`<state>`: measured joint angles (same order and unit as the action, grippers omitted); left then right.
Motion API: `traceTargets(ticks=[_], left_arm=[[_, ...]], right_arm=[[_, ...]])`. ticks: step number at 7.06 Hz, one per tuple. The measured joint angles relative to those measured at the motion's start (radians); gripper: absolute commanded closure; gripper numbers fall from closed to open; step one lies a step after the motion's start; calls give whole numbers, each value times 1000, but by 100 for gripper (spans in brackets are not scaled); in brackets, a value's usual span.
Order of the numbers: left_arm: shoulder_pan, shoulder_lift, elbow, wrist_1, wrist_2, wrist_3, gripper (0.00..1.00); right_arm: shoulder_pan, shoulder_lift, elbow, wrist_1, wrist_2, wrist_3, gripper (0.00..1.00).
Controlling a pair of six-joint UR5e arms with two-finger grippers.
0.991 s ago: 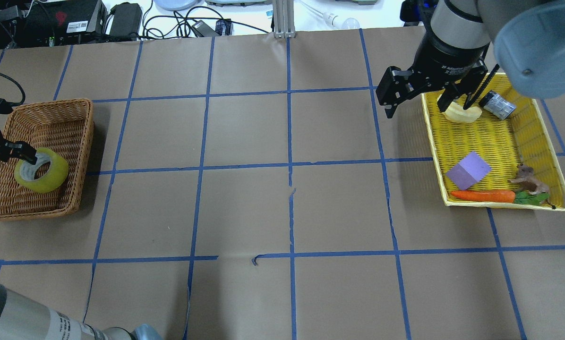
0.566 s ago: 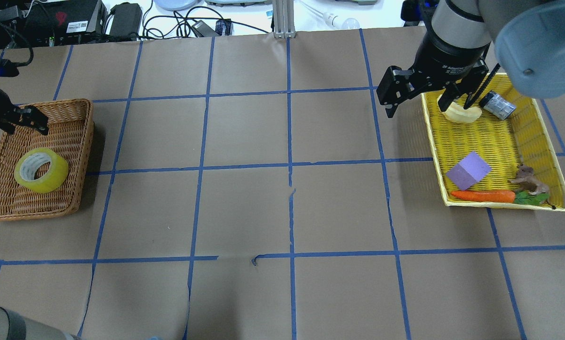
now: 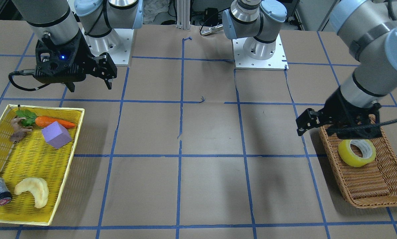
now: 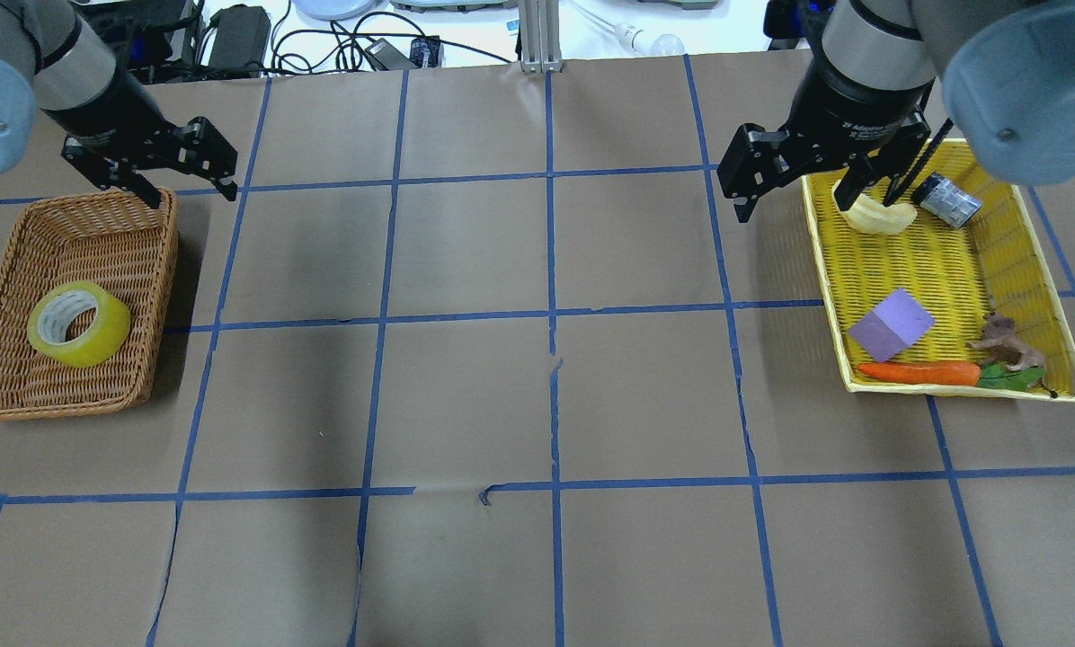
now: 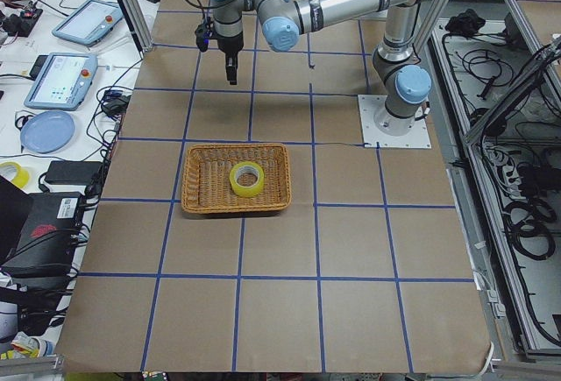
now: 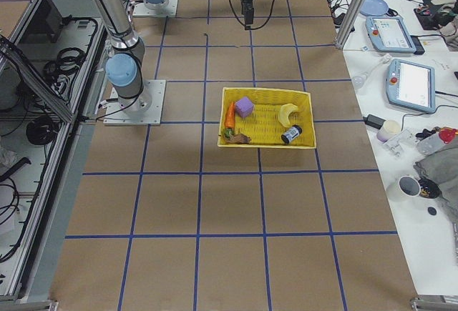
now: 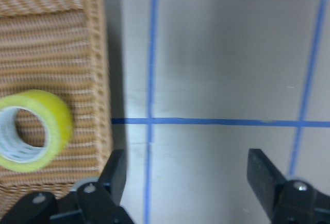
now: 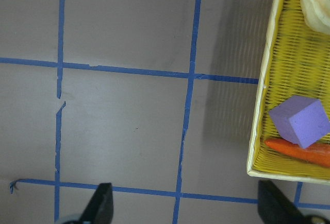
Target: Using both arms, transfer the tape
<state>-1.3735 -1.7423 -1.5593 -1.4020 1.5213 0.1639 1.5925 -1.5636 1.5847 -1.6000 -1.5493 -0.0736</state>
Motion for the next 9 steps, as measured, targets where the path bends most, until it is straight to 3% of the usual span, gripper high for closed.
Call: traceTargets(ticks=[4, 9], left_arm=[[-187, 62, 11, -125, -7, -131, 0], [-199, 80, 28, -234, 24, -135, 0]], right_arm=[[-1, 0, 1, 1, 0, 0, 0], [0, 0, -4, -1, 1, 1, 0]])
